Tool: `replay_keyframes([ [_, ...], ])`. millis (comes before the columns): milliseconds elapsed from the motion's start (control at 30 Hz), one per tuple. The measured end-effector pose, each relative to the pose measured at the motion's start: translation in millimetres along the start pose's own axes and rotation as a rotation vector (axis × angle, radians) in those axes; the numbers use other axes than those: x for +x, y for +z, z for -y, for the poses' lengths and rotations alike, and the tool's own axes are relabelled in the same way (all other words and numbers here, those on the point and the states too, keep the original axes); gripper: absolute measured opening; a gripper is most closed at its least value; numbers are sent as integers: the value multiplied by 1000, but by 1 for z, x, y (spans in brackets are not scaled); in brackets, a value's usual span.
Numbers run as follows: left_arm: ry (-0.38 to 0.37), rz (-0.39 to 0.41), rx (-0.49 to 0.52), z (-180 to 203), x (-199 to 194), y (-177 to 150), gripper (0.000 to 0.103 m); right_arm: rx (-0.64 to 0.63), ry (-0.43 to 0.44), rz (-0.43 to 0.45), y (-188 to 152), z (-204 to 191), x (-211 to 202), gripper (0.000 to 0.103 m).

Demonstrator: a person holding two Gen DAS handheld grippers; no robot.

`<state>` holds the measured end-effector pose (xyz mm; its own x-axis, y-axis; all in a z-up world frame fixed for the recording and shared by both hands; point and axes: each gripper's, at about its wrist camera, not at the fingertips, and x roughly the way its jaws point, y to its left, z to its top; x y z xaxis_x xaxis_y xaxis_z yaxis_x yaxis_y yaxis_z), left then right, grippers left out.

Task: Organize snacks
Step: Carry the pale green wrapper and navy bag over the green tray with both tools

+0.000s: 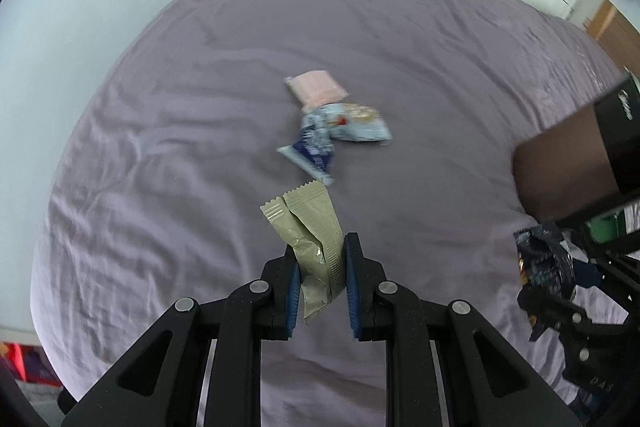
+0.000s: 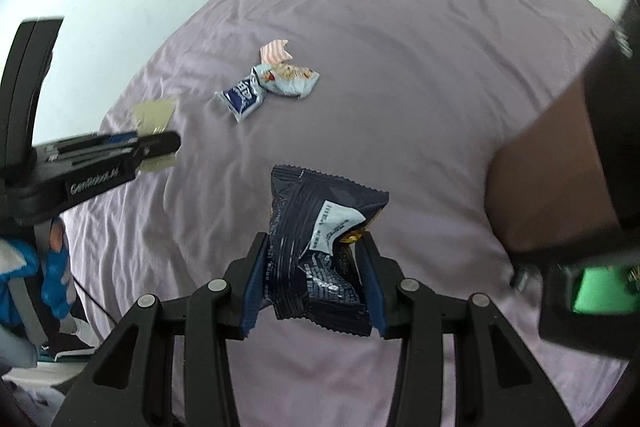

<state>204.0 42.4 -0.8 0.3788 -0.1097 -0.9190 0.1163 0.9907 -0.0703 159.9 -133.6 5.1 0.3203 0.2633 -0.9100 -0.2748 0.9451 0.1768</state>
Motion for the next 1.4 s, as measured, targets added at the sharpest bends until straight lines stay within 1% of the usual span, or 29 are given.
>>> replay_keyframes([
  [267,-36,-5,90,47,-8,-6,16,35,-35,-21,-28,23,-29,33],
  [700,-59,-36,189,95,-2,-6,16,100,-42,-52,-76,41,-44,33],
  [833,-65,-43,228,114,-2,-10,16,138,-50,-56,-92,54,-51,33],
  [1067,-84,-61,301,150,0,-19,16,218,-91,-57,-120,87,-68,33],
  [1233,-100,-73,347,175,2,-24,16,267,-123,-49,-136,109,-79,33],
  [1400,-108,-84,376,192,4,-28,16,305,-141,-43,-146,123,-84,33],
])
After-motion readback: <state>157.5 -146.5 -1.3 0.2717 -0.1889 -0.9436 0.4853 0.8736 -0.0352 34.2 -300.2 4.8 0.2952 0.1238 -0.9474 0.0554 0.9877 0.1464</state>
